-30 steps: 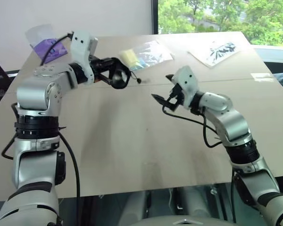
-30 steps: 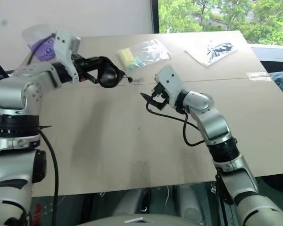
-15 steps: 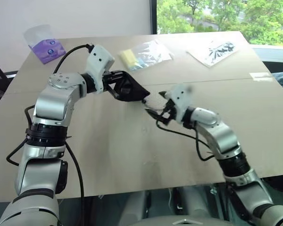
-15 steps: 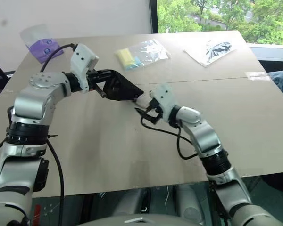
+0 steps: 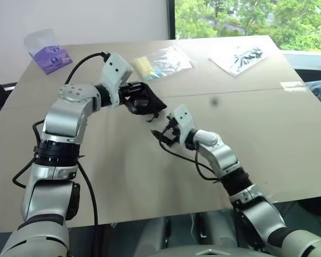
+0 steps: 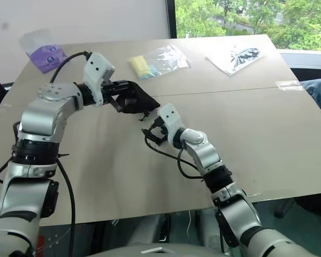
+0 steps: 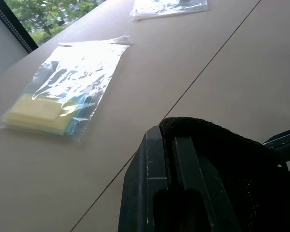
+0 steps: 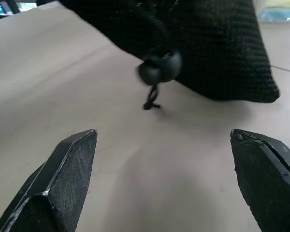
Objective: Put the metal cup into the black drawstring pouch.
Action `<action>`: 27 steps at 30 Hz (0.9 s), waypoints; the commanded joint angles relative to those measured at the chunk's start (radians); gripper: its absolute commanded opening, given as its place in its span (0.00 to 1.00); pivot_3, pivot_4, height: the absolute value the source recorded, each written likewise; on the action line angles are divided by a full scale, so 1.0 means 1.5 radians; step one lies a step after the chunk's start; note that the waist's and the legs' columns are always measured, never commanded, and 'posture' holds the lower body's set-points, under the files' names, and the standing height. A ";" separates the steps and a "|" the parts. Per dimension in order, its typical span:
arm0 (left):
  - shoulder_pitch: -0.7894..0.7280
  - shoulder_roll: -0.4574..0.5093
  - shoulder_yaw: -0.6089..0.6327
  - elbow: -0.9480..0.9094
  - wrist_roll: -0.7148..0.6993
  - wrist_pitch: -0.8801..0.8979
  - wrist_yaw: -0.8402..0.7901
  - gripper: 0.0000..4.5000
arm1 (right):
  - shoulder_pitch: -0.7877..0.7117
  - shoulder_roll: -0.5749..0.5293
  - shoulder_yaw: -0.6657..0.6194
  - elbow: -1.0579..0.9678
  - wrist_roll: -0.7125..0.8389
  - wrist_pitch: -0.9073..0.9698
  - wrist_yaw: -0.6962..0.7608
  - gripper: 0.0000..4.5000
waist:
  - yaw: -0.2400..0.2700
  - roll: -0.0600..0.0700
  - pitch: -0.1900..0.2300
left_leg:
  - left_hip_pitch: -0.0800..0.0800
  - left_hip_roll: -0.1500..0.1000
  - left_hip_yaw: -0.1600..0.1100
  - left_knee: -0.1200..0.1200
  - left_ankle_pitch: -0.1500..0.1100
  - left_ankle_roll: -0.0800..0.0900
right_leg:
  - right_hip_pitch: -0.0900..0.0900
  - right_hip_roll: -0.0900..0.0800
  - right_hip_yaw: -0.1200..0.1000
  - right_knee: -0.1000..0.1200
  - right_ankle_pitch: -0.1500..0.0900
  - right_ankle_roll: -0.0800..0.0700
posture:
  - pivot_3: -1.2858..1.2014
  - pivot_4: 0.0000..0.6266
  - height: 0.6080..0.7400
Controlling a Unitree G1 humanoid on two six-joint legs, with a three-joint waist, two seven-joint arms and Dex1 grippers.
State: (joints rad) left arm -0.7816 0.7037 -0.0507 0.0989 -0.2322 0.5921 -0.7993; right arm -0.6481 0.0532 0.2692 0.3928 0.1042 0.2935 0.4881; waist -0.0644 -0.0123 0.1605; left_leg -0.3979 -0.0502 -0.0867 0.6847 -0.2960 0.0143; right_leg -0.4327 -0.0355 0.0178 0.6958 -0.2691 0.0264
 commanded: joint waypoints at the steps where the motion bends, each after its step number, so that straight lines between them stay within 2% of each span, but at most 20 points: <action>1: -0.005 -0.004 0.013 -0.032 0.003 0.001 0.012 0.00 | -0.016 0.026 -0.017 0.026 0.007 -0.039 -0.003 0.99 | -0.001 0.000 0.000 | 0.000 0.000 0.000 0.000 0.000 0.000 | 0.000 0.000 0.000 0.000 0.000 0.000 | 0.52 0.24 1.00; 4: -0.003 -0.006 0.017 -0.035 0.003 0.005 0.015 0.00 | -0.027 0.047 -0.025 0.058 0.008 -0.057 -0.004 0.83 | -0.005 0.000 0.000 | 0.000 0.000 0.000 0.000 0.000 0.000 | 0.000 0.000 0.000 0.000 0.000 0.000 | 0.52 0.24 1.00; 6: -0.003 -0.006 0.020 -0.035 0.002 0.007 0.016 0.00 | -0.042 0.064 -0.031 0.088 0.006 -0.078 -0.007 0.61 | -0.006 0.000 0.000 | 0.000 0.000 0.000 0.000 0.000 0.000 | 0.000 0.000 0.000 0.001 0.000 0.000 | 0.52 0.24 1.00; 7: -0.003 -0.006 0.021 -0.035 0.002 0.007 0.016 0.00 | -0.053 0.076 -0.040 0.106 0.011 -0.091 -0.010 0.54 | -0.006 0.000 0.000 | 0.000 0.000 0.000 0.000 0.000 0.000 | 0.000 0.000 0.000 0.001 0.000 0.000 | 0.52 0.24 1.00; 10: -0.001 -0.006 0.025 -0.039 0.000 0.012 0.018 0.00 | -0.079 0.099 -0.058 0.145 0.023 -0.122 -0.016 0.20 | -0.004 0.000 0.000 | 0.000 0.000 0.000 0.000 0.000 0.000 | 0.000 0.000 0.000 0.000 0.000 0.000 | 0.52 0.24 1.00; 17: 0.005 -0.005 0.033 -0.051 -0.001 0.023 0.023 0.00 | -0.104 0.108 -0.058 0.195 0.019 -0.161 -0.006 0.20 | -0.006 0.000 0.000 | 0.000 0.000 0.000 0.000 0.000 0.000 | 0.000 0.000 0.000 0.000 0.000 0.000 | 0.52 0.24 1.00; 24: 0.010 -0.005 0.041 -0.063 -0.005 0.034 0.032 0.00 | -0.079 0.109 -0.020 0.156 0.025 -0.166 0.068 0.20 | -0.006 0.000 0.000 | 0.000 0.000 0.000 0.000 0.000 0.000 | 0.000 0.000 0.000 0.001 0.000 0.000 | 0.52 0.24 1.00; 27: 0.014 -0.007 0.045 -0.076 -0.010 0.047 0.033 0.00 | -0.084 0.116 -0.016 0.153 0.023 -0.172 0.061 0.20 | -0.005 0.000 0.000 | 0.000 0.000 0.000 0.000 0.000 0.000 | 0.000 0.000 0.000 0.001 0.000 0.000 | 0.52 0.24 1.00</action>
State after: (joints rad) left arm -0.7589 0.6845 -0.0106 0.0456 -0.2357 0.6567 -0.7554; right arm -0.7456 0.1316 0.2458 0.6561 0.1257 0.0597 0.5803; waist -0.0727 -0.0122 0.1604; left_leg -0.3974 -0.0500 -0.0866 0.6852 -0.2959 0.0142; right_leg -0.4328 -0.0353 0.0181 0.6968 -0.2691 0.0263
